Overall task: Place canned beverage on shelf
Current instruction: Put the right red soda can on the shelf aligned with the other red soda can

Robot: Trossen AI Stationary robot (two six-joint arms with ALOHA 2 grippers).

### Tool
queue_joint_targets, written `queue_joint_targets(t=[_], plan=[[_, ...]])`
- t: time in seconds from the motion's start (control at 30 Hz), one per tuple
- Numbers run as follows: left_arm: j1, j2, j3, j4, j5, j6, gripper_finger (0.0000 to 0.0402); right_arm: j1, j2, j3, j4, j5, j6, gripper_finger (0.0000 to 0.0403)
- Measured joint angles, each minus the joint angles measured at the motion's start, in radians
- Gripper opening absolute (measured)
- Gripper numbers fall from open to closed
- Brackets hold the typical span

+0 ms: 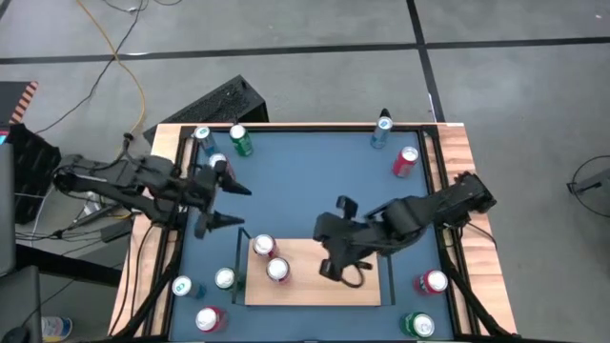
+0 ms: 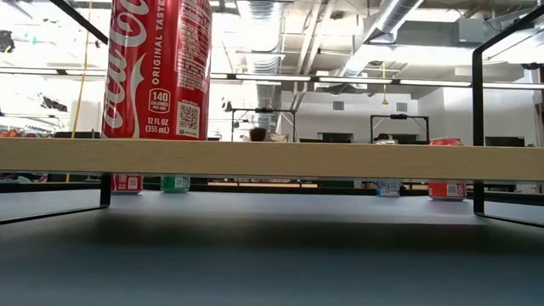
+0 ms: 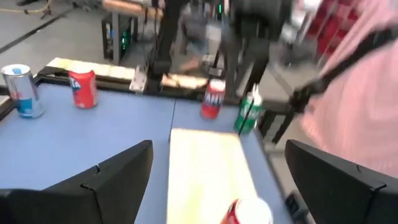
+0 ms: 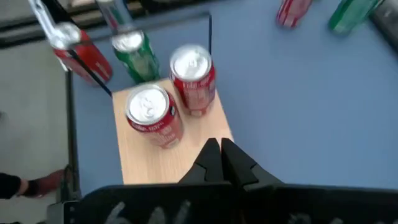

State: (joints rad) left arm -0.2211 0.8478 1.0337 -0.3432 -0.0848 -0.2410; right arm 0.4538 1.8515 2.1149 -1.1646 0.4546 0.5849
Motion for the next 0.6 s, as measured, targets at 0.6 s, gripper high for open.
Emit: queue_joint_targets(t=[0.6], plan=[[-0.299, 0.279, 0.490, -0.468, -0.291, 0.056, 0.0352, 0.160, 0.001, 0.199, -0.060, 0.204, -0.063, 0.0000]])
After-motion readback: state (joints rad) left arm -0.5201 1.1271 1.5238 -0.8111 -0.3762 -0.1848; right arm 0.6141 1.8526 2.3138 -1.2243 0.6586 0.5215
